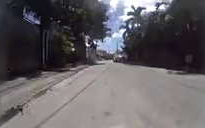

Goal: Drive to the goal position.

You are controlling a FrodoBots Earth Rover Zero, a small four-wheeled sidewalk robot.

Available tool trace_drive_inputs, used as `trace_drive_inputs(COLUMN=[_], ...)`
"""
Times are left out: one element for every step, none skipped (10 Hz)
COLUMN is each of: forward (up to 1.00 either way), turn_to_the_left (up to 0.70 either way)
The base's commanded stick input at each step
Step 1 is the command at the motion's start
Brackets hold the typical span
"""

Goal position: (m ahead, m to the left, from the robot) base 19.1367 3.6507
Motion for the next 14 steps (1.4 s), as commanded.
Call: trace_drive_inputs(forward=[1.00,1.00,1.00,1.00,1.00,1.00,1.00,1.00,1.00,1.00,1.00,1.00,1.00,1.00], turn_to_the_left=[-0.36,-0.29,0.00,0.02,0.10,0.20,0.16,0.19,0.19,0.19,0.10,0.12,0.14,0.11])
